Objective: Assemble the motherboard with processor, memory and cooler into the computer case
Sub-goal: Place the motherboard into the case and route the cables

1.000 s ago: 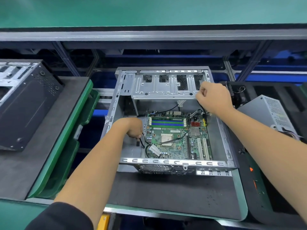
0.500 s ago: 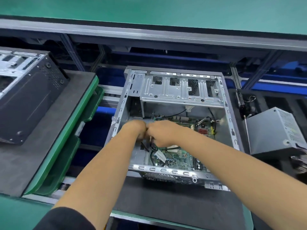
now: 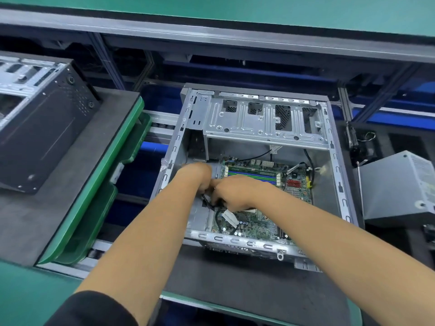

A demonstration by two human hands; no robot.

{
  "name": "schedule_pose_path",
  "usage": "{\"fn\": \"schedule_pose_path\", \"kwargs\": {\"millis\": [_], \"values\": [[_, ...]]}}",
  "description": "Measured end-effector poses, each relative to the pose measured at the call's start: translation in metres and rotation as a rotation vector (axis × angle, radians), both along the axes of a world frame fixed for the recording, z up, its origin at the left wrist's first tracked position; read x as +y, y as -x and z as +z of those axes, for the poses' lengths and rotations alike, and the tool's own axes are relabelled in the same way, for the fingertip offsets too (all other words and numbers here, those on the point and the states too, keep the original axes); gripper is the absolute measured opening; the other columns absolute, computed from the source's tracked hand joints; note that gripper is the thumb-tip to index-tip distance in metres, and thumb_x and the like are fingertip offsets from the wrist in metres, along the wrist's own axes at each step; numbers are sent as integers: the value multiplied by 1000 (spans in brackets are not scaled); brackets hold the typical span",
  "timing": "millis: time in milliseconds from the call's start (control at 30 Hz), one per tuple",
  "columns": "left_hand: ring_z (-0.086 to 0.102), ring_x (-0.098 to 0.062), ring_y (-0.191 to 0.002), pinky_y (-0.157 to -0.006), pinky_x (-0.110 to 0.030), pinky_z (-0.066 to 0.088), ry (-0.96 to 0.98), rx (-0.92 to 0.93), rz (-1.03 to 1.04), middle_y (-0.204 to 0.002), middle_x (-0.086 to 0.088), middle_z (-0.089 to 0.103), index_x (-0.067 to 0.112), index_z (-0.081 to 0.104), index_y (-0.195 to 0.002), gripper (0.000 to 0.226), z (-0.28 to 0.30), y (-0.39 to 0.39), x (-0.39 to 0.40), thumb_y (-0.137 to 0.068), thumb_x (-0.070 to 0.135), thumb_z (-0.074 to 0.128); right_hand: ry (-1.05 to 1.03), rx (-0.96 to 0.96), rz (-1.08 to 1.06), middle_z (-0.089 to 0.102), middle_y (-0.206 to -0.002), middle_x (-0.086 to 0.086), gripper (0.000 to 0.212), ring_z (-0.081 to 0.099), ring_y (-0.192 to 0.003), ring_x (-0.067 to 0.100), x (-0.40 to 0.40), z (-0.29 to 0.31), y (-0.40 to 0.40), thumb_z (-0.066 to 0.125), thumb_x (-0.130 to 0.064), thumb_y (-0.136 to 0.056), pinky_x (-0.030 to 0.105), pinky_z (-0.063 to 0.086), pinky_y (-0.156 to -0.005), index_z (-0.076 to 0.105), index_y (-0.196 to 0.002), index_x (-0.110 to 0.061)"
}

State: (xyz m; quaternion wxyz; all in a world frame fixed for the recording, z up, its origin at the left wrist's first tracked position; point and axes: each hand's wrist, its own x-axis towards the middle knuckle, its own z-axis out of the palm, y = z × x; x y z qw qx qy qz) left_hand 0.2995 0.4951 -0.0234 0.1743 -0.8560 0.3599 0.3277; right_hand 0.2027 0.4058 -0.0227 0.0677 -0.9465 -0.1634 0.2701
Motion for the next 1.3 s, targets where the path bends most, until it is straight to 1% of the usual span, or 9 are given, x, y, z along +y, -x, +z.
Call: {"fn": "schedule_pose_path", "kwargs": {"millis": [100, 200, 300, 433, 567, 700, 833, 1067, 1300], "values": [[60, -28, -84, -78, -39, 51, -4, -10, -1, -85, -10, 56, 10, 49, -74, 15, 1, -1, 0, -83, 0, 54, 15, -16, 28, 52, -122, -5, 38, 57, -92, 24, 2, 2, -1, 47, -3, -83, 33, 46, -65, 66, -109, -24], [51, -24, -68, -71, -37, 47, -19, -22, 13, -73, -6, 51, 8, 46, -67, 19, 1, -1, -1, -83, -2, 53, 49, -12, 44, 54, -122, -3, 36, 57, -91, 25, 4, 2, -2, 48, -3, -82, 31, 40, -60, 63, -109, -22], [51, -24, -68, -70, -36, 47, -35, -19, 20, -69, -5, 49, 5, 54, -78, 8, 2, -1, -2, -85, 1, 55, 69, 0, 56, 50, -132, -3, 38, 56, -95, 27, 4, 0, -2, 46, -2, -83, 30, 34, -58, 58, -114, -19], [56, -28, -94, -88, -41, 46, -28, -45, 44, -96, -10, 57, 3, 58, -109, 25, 2, -2, -3, -86, -1, 51, 72, 8, 76, 47, -134, -5, 36, 55, -94, 26, 4, 2, -2, 46, -3, -82, 28, 32, -55, 59, -113, -17], [39, -29, -125, -101, -42, 32, -28, -182, 47, -128, -11, 52, 9, 44, -129, 44, -1, -4, -2, -86, 3, 50, 85, 2, 95, 49, -127, -2, 32, 53, -87, 25, 5, 7, -3, 46, -3, -82, 30, 35, -56, 60, -108, -14], [34, -30, -128, -99, -41, 33, 53, -275, 56, -130, -12, 50, 8, 43, -131, 48, 0, -6, -2, -85, 4, 51, 114, 18, 78, 52, -123, 0, 32, 57, -88, 27, 6, 9, -3, 46, -4, -82, 35, 47, -61, 60, -108, -16], [32, -30, -128, -101, -40, 33, 95, -356, 17, -136, -11, 40, 8, 39, -138, 51, 2, -5, -1, -88, 10, 49, 140, 48, 72, 49, -130, -1, 35, 57, -84, 26, 6, 10, -3, 45, -4, -81, 31, 40, -54, 60, -110, -16], [38, -30, -123, -96, -36, 39, 182, -481, 31, -132, -14, 41, 3, 42, -134, 45, 11, -4, -1, -90, 10, 47, 138, -36, 48, 52, -122, -1, 29, 55, -81, 26, 5, 11, -2, 47, -9, -82, 32, 41, -58, 61, -107, -14], [51, -26, -103, -85, -27, 43, 301, -635, 83, -108, -13, 57, 7, 58, -105, 19, 20, -1, -1, -90, 12, 48, -16, -413, -244, 57, -103, 9, 18, 57, -96, 30, -6, -1, -5, 53, -18, -88, 31, 35, -63, 57, -103, -8]]}}
